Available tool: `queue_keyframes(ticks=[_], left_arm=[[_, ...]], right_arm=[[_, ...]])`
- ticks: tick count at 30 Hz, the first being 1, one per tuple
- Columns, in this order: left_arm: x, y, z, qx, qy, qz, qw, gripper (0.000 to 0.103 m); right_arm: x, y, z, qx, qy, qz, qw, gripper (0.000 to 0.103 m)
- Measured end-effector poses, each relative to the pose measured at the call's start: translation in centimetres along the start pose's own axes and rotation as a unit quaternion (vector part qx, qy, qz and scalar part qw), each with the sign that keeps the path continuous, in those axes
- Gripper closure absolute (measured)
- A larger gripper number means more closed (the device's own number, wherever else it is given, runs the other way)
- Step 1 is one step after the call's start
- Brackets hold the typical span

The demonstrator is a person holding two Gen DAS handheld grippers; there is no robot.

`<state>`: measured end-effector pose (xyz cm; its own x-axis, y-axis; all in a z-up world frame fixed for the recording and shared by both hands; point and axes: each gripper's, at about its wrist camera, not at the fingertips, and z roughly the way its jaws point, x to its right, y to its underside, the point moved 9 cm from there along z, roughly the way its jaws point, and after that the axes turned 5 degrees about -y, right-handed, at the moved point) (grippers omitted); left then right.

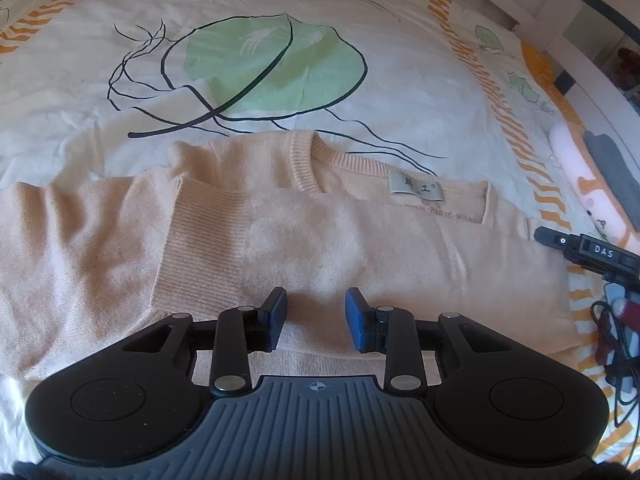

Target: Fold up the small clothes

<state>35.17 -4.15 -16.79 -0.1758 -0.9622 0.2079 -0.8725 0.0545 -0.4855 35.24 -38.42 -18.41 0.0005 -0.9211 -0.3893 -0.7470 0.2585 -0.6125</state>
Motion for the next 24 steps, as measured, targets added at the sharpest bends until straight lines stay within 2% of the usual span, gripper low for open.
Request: queue_keyframes(ticks=[2, 3, 6, 9, 10, 12, 14, 15, 17, 18, 19, 20, 24], left_arm=[[0.1, 0.1, 0.1, 0.000, -0.003, 0.002, 1.0000, 0.072], [0.1, 0.1, 0.1, 0.000, -0.003, 0.004, 1.0000, 0.072], [0.2, 0.2, 0.3, 0.000, -0.008, 0.010, 0.9999, 0.072], [0.3, 0.4, 0.4, 0.000, -0.007, 0.012, 0.9999, 0.072], [0.3, 0.4, 0.4, -0.001, -0.007, 0.013, 0.9999, 0.072], [0.4, 0.4, 0.5, 0.000, -0.010, 0.016, 0.9998, 0.071], [0.4, 0.4, 0.5, 0.001, -0.011, 0.018, 0.9998, 0.070], [0.4, 0.4, 0.5, 0.001, -0.011, 0.017, 0.9998, 0.070], [0.4, 0.4, 0.5, 0.001, -0.011, 0.017, 0.9998, 0.070], [0.5, 0.4, 0.5, 0.000, -0.011, 0.017, 0.9998, 0.070], [0.5, 0.4, 0.5, 0.000, -0.011, 0.018, 0.9998, 0.070], [0.5, 0.4, 0.6, 0.000, -0.011, 0.018, 0.9998, 0.070], [0.5, 0.4, 0.5, 0.001, -0.011, 0.018, 0.9998, 0.069]], right_arm=[[-0.1, 0.1, -0.2, 0.003, 0.008, -0.010, 1.000, 0.079], [0.0, 0.1, -0.3, 0.004, 0.018, -0.014, 1.000, 0.090], [-0.4, 0.1, -0.7, -0.002, 0.039, -0.048, 0.998, 0.092], [-0.3, 0.2, -1.6, -0.010, 0.116, -0.124, 0.986, 0.093], [0.2, 0.3, -1.7, -0.014, 0.133, -0.129, 0.983, 0.095], [1.4, 0.6, -1.8, -0.018, 0.146, -0.101, 0.984, 0.099], [2.1, 0.6, -2.0, -0.014, 0.154, -0.095, 0.983, 0.099], [2.2, 0.4, -2.3, -0.005, 0.141, -0.085, 0.986, 0.094], [2.6, -0.2, -3.4, 0.024, 0.106, -0.036, 0.993, 0.077], [3.0, -0.4, -3.8, 0.030, 0.089, -0.006, 0.996, 0.056], [3.3, -0.6, -4.2, 0.037, 0.072, 0.023, 0.996, 0.041], [3.6, -0.6, -4.5, 0.040, 0.060, 0.040, 0.997, 0.036], [3.7, 0.3, -4.8, 0.030, 0.013, 0.096, 0.995, 0.036]])
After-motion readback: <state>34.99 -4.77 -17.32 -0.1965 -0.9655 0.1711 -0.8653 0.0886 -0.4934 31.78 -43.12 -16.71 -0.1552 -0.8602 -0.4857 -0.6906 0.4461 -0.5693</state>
